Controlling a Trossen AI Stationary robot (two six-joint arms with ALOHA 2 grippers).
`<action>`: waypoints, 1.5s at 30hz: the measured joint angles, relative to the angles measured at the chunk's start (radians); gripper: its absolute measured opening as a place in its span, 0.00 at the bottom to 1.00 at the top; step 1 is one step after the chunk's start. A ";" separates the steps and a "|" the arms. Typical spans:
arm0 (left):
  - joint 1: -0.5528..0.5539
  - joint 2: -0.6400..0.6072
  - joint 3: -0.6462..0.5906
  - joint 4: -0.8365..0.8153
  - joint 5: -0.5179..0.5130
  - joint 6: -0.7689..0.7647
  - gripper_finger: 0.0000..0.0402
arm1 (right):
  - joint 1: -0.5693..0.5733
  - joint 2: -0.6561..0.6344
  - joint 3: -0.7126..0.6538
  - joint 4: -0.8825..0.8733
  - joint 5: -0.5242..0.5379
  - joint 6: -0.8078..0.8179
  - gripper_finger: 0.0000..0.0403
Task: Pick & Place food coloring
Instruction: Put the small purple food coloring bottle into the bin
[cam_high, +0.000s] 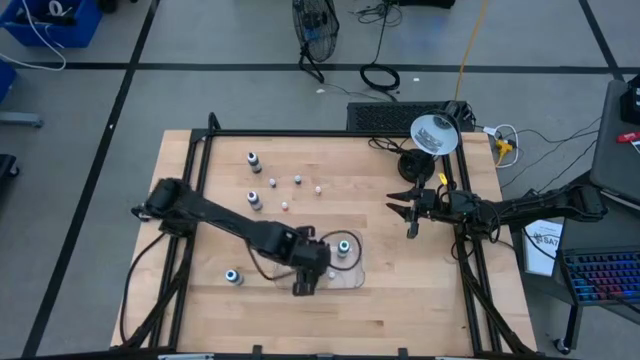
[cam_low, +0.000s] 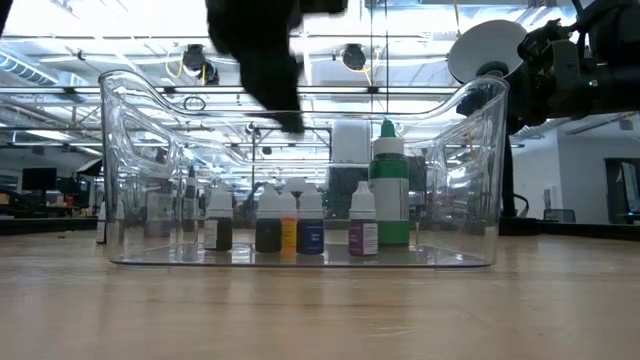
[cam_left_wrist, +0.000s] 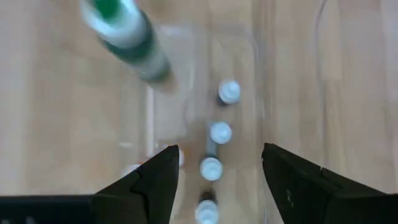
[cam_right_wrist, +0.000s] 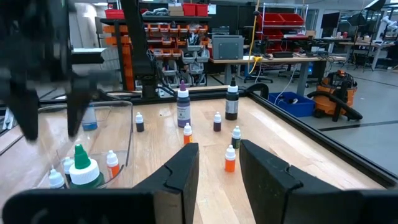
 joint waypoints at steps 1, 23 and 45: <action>-0.007 -0.030 -0.004 -0.004 -0.022 -0.001 0.58 | 0.000 0.000 0.000 0.000 0.000 0.000 0.26; -0.043 -0.623 -0.608 -0.264 -0.215 -1.038 0.58 | 0.000 0.000 0.000 0.000 0.000 0.000 0.26; 0.093 -0.411 -0.659 -0.209 -0.032 -1.074 0.58 | 0.000 0.000 0.000 -0.002 0.000 0.000 0.26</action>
